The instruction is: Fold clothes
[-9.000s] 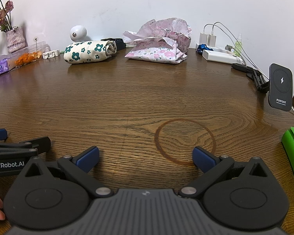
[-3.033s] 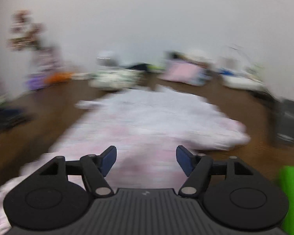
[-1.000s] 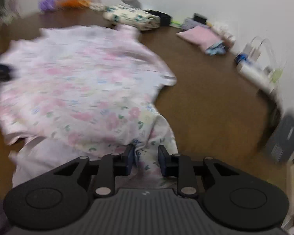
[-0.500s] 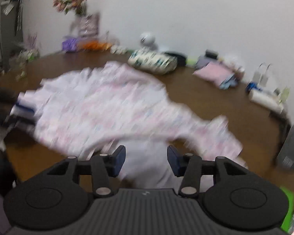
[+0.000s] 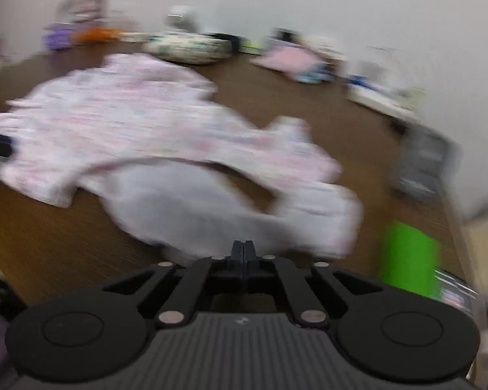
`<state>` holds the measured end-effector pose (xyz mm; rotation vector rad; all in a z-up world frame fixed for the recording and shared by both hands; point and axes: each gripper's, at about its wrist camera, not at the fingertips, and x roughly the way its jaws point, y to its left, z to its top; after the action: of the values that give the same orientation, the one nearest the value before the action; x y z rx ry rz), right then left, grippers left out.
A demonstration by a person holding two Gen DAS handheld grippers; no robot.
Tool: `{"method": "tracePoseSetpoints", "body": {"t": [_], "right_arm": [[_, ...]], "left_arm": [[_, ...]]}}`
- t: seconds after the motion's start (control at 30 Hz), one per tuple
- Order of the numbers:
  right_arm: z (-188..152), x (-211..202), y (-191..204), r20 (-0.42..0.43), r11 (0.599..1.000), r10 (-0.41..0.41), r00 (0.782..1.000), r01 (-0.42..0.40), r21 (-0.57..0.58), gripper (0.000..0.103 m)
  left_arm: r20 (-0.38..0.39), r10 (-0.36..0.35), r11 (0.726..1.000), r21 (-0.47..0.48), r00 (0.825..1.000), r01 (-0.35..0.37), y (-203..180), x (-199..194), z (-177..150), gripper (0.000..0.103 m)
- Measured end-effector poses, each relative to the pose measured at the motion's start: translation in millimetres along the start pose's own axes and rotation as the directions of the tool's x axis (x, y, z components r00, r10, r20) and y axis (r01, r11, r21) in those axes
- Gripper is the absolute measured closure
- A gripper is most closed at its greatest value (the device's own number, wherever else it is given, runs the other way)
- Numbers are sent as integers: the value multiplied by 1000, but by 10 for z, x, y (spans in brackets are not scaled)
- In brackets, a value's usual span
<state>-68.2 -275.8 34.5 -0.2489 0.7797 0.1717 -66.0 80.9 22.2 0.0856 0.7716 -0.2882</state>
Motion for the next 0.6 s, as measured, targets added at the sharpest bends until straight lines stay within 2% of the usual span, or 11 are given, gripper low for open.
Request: {"method": "tracePoseSetpoints", "body": {"t": [0.1,0.13,0.17,0.23,0.3,0.4,0.47,0.5,0.53,0.57,0.6], "right_arm": [[-14,-163,56,76,998,66,995,-67,17,96],[-11,-220,93,109,995,96,989,-99,20,88],[-9,-276,129,141,991,126,982,-131,22,70],[22,-267,322,184,971,238,954,-238,-27,59],[85,-128,562,184,946,324,928,-313,-91,59],[225,163,823,160,926,371,915,-350,-144,60],[316,343,850,137,910,410,902,-395,-128,60],[357,437,843,120,902,429,895,-418,-110,62],[383,521,813,109,896,443,890,-436,-85,68],[381,549,759,113,884,467,877,-463,-62,86],[394,583,690,101,860,509,855,-508,-34,96]], "left_arm": [[1,-59,998,-20,998,59,24,-55,68,79],[9,-68,997,-21,998,69,22,-67,88,71],[15,-80,997,-18,997,80,18,-76,101,68],[9,-112,994,12,994,112,-16,-76,63,64],[3,-142,989,38,990,141,-45,-71,26,62],[-7,-147,989,8,989,147,-4,17,4,68],[0,-170,985,-11,985,170,31,59,20,98],[-3,-193,981,-35,981,193,63,94,37,102],[5,-200,978,-59,980,200,95,106,46,102],[13,-205,975,-81,979,205,125,114,56,102],[25,-199,975,-91,980,200,145,107,69,103]]}}
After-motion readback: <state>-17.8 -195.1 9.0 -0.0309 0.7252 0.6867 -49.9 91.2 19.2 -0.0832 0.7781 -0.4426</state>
